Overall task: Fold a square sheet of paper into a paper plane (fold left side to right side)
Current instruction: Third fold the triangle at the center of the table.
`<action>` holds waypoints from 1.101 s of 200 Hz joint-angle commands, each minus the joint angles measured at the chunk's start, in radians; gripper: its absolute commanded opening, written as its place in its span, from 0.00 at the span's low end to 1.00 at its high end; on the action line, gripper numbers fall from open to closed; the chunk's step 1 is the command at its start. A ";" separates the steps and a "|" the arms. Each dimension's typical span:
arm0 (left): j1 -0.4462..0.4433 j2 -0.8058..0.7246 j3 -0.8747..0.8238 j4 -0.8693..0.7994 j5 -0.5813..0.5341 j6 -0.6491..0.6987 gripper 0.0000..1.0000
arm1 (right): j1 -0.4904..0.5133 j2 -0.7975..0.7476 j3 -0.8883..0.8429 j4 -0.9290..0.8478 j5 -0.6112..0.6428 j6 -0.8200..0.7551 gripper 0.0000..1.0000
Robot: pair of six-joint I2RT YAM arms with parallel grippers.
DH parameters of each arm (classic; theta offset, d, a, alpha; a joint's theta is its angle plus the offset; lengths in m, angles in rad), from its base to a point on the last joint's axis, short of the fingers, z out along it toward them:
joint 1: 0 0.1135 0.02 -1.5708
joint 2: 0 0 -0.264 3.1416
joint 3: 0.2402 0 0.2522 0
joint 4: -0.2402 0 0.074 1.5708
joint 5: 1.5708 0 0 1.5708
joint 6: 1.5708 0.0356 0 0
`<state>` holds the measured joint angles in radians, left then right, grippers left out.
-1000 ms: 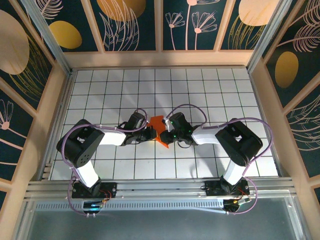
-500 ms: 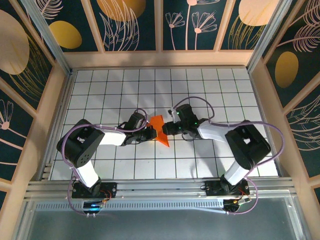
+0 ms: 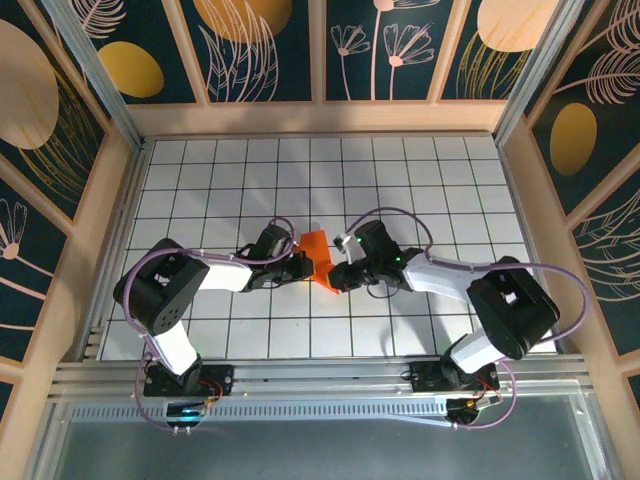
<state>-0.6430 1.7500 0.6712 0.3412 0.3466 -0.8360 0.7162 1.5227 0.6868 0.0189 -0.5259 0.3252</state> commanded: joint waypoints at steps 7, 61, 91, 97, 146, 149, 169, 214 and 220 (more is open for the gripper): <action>-0.004 0.037 -0.027 -0.054 -0.070 0.002 0.00 | 0.021 0.052 -0.013 0.026 -0.009 0.015 0.03; -0.003 0.035 -0.025 -0.057 -0.072 0.002 0.00 | 0.020 0.099 -0.013 0.028 0.026 0.009 0.03; -0.004 0.037 -0.026 -0.059 -0.071 0.004 0.00 | 0.016 0.109 -0.020 0.035 0.033 0.023 0.03; -0.004 0.037 -0.025 -0.059 -0.071 0.004 0.00 | 0.014 0.111 -0.022 0.037 0.034 0.026 0.03; -0.003 0.039 -0.024 -0.061 -0.070 0.005 0.00 | 0.003 0.117 -0.023 0.028 0.050 0.028 0.03; -0.003 0.039 -0.024 -0.062 -0.070 0.005 0.00 | 0.001 0.117 -0.022 0.028 0.050 0.028 0.03; -0.004 0.039 -0.024 -0.061 -0.070 0.006 0.00 | -0.003 0.114 -0.023 0.021 0.056 0.022 0.03; -0.003 0.039 -0.024 -0.062 -0.070 0.005 0.00 | -0.007 0.115 -0.025 0.017 0.056 0.018 0.03; -0.003 0.039 -0.024 -0.062 -0.070 0.006 0.00 | -0.007 0.116 -0.026 0.019 0.056 0.019 0.03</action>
<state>-0.6456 1.7496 0.6712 0.3412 0.3397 -0.8360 0.7147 1.6272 0.6777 0.0383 -0.4877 0.3473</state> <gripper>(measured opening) 0.048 0.051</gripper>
